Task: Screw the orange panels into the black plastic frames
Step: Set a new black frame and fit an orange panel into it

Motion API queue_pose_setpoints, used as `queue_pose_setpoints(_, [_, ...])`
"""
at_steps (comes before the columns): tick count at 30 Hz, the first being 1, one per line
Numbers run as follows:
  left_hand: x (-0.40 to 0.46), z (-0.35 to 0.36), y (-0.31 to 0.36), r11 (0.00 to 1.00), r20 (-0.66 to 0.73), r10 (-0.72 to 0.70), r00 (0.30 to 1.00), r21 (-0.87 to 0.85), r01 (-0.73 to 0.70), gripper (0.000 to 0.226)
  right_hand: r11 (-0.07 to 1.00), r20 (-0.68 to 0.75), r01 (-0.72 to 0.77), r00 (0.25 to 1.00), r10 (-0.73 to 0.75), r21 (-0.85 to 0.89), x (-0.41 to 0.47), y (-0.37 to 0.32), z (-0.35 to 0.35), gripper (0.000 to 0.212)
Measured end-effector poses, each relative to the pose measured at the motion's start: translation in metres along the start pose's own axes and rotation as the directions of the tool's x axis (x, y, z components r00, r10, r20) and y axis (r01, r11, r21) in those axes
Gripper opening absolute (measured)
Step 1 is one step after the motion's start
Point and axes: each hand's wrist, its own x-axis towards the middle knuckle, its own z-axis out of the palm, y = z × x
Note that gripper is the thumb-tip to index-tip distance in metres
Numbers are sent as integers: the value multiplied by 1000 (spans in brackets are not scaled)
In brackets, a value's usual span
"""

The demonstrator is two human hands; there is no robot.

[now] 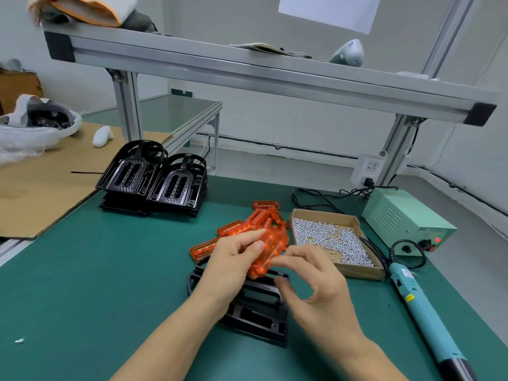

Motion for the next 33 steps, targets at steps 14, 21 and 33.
queue_pose_setpoints(14, [13,-32,-2,962,76,-15,997,275,-7,10,994,263,-107,959,101,7,9,10,-11,21])
queue_pose_setpoints(21, [8,-51,-9,744,-61,-129,990,654,137,32,814,354,-545,815,459,201,-16,11,2,19])
queue_pose_setpoints(33, [0,-36,-17,685,-224,-89,970,694,223,46,870,537,-494,733,417,-2,-10,19,-1,17])
